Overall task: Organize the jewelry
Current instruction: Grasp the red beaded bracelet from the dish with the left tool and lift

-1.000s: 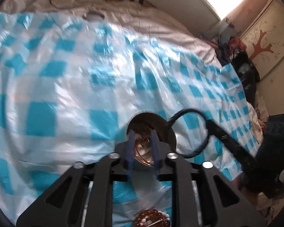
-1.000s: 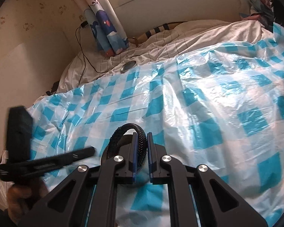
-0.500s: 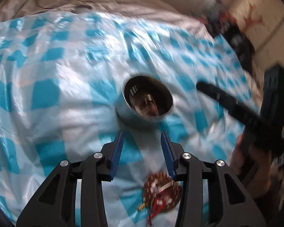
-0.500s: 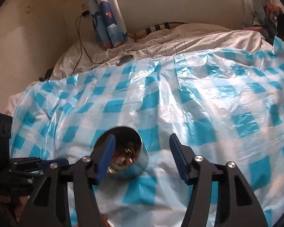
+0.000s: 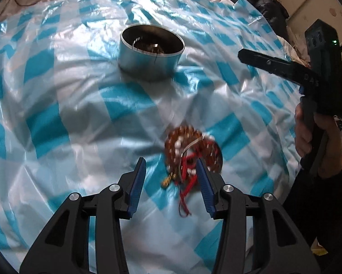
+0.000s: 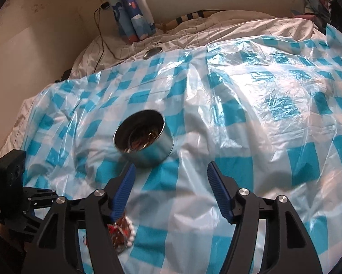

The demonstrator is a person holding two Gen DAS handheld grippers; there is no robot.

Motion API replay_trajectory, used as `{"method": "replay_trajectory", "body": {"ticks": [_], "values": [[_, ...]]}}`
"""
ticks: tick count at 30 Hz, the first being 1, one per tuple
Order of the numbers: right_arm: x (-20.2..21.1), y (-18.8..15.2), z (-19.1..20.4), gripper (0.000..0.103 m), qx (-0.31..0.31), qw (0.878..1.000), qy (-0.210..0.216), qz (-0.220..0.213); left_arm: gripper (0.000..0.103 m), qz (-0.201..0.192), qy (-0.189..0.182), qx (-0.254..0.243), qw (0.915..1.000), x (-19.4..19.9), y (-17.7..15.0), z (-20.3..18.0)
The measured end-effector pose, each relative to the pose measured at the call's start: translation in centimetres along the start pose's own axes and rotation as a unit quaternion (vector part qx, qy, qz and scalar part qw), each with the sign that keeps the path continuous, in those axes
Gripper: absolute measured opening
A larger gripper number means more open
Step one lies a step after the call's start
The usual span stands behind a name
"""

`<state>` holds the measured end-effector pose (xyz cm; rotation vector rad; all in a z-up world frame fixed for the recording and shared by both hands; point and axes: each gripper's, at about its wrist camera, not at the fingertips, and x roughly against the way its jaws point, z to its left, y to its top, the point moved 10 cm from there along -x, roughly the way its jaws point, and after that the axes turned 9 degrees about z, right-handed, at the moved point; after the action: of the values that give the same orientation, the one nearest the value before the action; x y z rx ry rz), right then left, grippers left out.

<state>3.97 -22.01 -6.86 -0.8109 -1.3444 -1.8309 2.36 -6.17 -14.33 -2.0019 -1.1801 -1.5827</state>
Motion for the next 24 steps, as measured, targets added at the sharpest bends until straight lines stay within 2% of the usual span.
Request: {"method": "replay_trajectory", "body": {"ticks": [5, 8, 9, 10, 11, 14, 15, 17, 19, 24], "values": [[-0.4, -0.5, 1.1, 0.067, 0.019, 1.0, -0.002, 0.009, 0.043, 0.003, 0.0, -0.024, 0.9997, -0.2, -1.2, -1.0], [-0.6, -0.6, 1.5, 0.067, 0.023, 1.0, -0.001, 0.013, 0.04, 0.002, 0.012, -0.037, 0.9992, -0.8, -1.6, -1.7], [-0.7, -0.7, 1.6, 0.067, 0.025, 1.0, -0.001, 0.014, 0.028, 0.003, 0.015, -0.035, 0.9993, -1.0, -1.5, -1.7], [-0.7, -0.8, 1.7, 0.067, 0.027, 1.0, -0.002, 0.015, 0.011, 0.005, 0.016, -0.034, 0.9993, -1.1, -1.5, -1.7], [-0.8, -0.9, 1.8, 0.067, 0.028, 0.999, -0.002, 0.016, 0.004, 0.009, 0.014, -0.036, 0.9992, -1.3, -1.6, -1.8], [-0.9, -1.0, 1.8, 0.067, 0.03, 0.999, -0.001, 0.019, 0.003, 0.01, 0.021, -0.05, 0.9985, -1.1, -1.6, -2.3], [-1.0, -1.1, 1.9, 0.067, 0.031, 0.999, 0.001, 0.021, 0.002, 0.006, 0.012, -0.051, 0.9986, -0.7, -1.5, -2.6], [-1.2, -1.3, 2.2, 0.067, 0.037, 0.999, 0.003, 0.027, 0.002, -0.008, 0.002, -0.053, 0.9986, 0.4, -1.1, -2.9], [-1.6, -1.8, 2.9, 0.067, 0.051, 0.998, 0.01, 0.039, 0.003, -0.04, -0.03, -0.057, 0.9971, 2.6, -0.3, -3.3], [-3.2, -4.3, 5.3, 0.067, 0.125, 0.989, 0.013, 0.082, 0.003, -0.121, -0.085, -0.046, 0.9879, 7.9, 1.3, -2.9]]}}
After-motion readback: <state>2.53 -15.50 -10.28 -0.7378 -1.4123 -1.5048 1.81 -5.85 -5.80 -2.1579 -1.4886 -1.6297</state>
